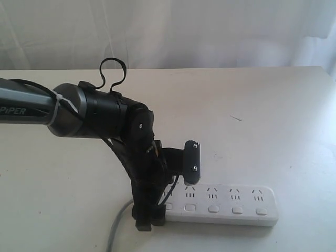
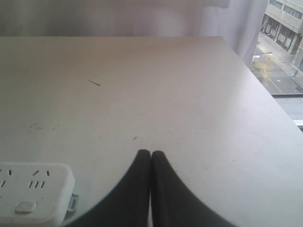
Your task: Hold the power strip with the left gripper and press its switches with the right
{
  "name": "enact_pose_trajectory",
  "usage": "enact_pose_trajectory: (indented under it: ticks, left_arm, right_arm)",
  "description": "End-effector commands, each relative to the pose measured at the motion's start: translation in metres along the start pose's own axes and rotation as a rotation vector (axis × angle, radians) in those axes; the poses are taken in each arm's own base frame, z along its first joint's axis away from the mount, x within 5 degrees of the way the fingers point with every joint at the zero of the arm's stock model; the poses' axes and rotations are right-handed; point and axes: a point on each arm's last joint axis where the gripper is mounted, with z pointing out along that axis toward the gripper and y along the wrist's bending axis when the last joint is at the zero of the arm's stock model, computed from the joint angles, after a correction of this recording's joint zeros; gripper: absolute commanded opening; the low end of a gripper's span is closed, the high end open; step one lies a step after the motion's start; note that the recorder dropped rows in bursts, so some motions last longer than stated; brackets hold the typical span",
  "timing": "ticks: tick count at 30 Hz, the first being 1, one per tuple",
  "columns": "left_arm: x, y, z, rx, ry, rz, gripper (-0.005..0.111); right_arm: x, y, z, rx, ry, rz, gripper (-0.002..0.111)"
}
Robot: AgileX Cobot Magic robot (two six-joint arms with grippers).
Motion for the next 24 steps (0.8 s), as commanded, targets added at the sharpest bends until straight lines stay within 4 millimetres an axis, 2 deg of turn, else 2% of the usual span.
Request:
enact_pose_trajectory:
  ticks: [1,9,14,17,24]
  left_arm:
    - [0.008,-0.009,0.01,0.081,0.058,-0.034,0.0]
    - [0.009,-0.011,0.01,0.108,0.077,-0.052,0.0]
    - [0.009,-0.012,0.009,0.114,0.08,-0.052,0.0]
    - [0.009,-0.012,0.009,0.114,0.08,-0.052,0.0]
    - [0.009,-0.012,0.009,0.114,0.08,-0.052,0.0]
  right_arm:
    - [0.0,0.0,0.0,0.006,-0.008,-0.017,0.0]
    - [0.0,-0.001,0.0,0.012,-0.01,-0.035,0.0]
    - [-0.007,-0.005,0.0,0.067,-0.074,-0.214,0.0]
    - [-0.02,-0.003,-0.002,0.062,-0.221,-0.291,0.0]
    - [-0.06,0.013,-0.025,-0.046,-0.76,-0.29,0.0]
